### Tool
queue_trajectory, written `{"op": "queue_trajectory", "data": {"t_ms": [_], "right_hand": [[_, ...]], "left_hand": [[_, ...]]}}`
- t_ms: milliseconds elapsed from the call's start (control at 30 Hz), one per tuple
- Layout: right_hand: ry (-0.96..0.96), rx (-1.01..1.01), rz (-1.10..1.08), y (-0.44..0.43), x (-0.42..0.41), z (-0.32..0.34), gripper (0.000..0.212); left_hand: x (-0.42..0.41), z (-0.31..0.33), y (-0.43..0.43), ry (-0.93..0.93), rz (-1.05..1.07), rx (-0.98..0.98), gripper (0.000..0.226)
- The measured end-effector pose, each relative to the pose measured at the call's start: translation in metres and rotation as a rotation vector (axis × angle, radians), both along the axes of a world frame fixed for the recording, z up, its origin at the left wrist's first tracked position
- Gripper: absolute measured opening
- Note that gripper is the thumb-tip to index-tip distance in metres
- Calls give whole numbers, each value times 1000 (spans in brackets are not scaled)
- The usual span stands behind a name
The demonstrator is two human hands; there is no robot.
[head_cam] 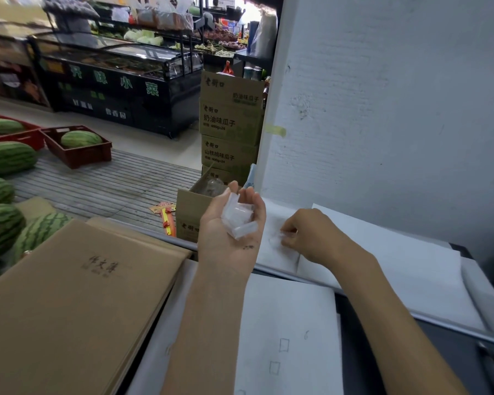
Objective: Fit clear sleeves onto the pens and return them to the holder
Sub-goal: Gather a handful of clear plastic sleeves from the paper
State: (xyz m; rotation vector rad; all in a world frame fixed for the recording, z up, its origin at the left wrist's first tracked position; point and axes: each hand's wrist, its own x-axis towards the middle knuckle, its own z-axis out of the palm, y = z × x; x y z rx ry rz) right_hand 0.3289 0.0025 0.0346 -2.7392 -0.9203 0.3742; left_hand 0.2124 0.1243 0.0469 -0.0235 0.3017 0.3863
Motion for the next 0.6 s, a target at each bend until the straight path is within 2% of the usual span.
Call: {"op": "queue_trajectory", "data": {"t_ms": [67,100,200,267,433,567,600], "right_hand": [[-21,-21,16,2,-2,1,15],[-31,-37,20,3,-2,1,6],[-94,-41,29,4,-3,0,46],[-116,-34,48,3,-3,1,55],[-105,-21,38,-2,0,0,55],[-75,8,2,-2,-1,0,44],[-78,19,0,-2,-3,5,35]], "left_hand": [[2,-1,-1,9,-1,-7,13],[3,-2,-1,21,-3,-2,11],[4,-3,-3,51,-15,20,11],[4,-3,-4,43,-17,5,10],[3,-1,-5,30,-17,-13,23],[3,0,-5,66,-17,3,32],[2,0,-5,59,-22,-2,30]]}}
